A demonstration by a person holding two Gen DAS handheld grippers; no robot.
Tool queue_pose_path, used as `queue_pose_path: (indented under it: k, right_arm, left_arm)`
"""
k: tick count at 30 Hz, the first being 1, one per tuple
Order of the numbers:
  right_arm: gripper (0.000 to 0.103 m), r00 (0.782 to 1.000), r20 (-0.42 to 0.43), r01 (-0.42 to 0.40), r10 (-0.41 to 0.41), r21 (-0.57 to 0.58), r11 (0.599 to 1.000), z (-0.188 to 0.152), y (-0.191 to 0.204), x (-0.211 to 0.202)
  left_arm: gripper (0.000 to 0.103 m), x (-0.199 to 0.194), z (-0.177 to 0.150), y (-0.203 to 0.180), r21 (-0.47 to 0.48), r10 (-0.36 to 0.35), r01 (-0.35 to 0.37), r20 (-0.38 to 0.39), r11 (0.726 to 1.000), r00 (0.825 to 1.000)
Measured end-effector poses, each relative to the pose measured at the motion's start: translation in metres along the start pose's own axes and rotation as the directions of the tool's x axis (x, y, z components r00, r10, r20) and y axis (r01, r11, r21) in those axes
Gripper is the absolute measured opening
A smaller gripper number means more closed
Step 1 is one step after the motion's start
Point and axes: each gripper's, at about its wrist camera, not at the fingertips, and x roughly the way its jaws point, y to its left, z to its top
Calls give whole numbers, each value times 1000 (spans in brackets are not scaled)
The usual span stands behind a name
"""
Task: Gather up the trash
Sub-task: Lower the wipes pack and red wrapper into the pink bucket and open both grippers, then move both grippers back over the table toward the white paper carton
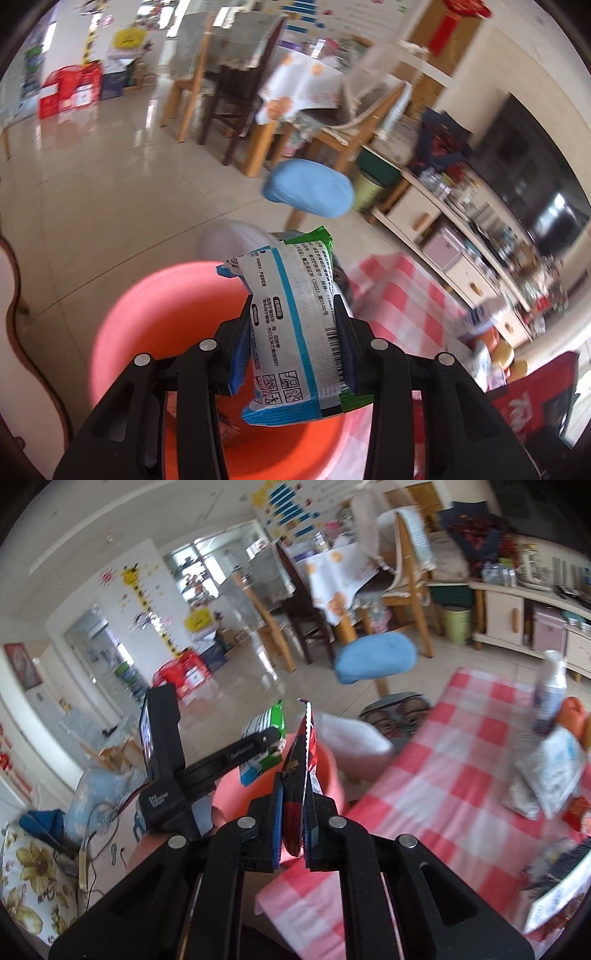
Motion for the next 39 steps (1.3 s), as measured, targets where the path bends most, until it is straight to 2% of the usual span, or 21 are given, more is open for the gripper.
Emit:
queue_pose_path:
  k: [7,10,11,12,13,14,15,17,21,22,28,32,39]
  right_arm:
    - [10,998,-59,-31,32,21,999,-4,15,59]
    - [15,996,-85,-31,34,37,999,-7,11,79]
    - [26,995,-94,-7,11,44,999,-8,10,85]
    - [35,995,-97,14,-9,47,999,-9,9,85]
    - [49,996,-90,24,-20,46,999,-10,8,83]
    - [56,997,-76,32,-29,34,999,-10,8,78]
    - [58,997,-67,47,-45,20,999,-11,8,74]
    - [71,990,-40,132,-133,-44,990,-12,9,60]
    - [77,971,-14,235,-238,-116,965,-16,1,36]
    - [82,964,-13,261,-264,-123,957,-18,-2,30]
    - [83,936,-15,346,-351,-138,928,-30,-26,0]
    - [83,920,-16,384,-391,-161,909,-41,-37,-20]
    - [85,908,18,416,-418,-162,895,-50,-48,-49]
  left_arm:
    - [41,5,9,36,-76,51,-52,-13,996,999]
    - [43,12,10,41,-92,74,-77,-34,993,997]
    - [49,14,10,41,-98,79,-82,-35,992,996]
    - [61,14,11,42,-105,82,-85,-33,991,996]
    - [69,14,11,42,-111,86,-89,-27,990,996]
    - [77,12,11,41,-116,92,-93,-9,989,996]
    - [77,11,11,39,-112,89,-89,4,990,996]
    - [78,10,11,34,-94,86,-84,23,992,996]
    - [79,7,6,18,-52,76,-72,81,996,994]
    - [79,6,4,11,-35,63,-59,102,998,993]
    - [86,-2,-7,-20,66,4,-17,202,998,979]
    - [89,-4,-12,-40,131,-63,36,210,991,976]
    - [89,-12,-18,-73,247,-42,-17,232,969,972]
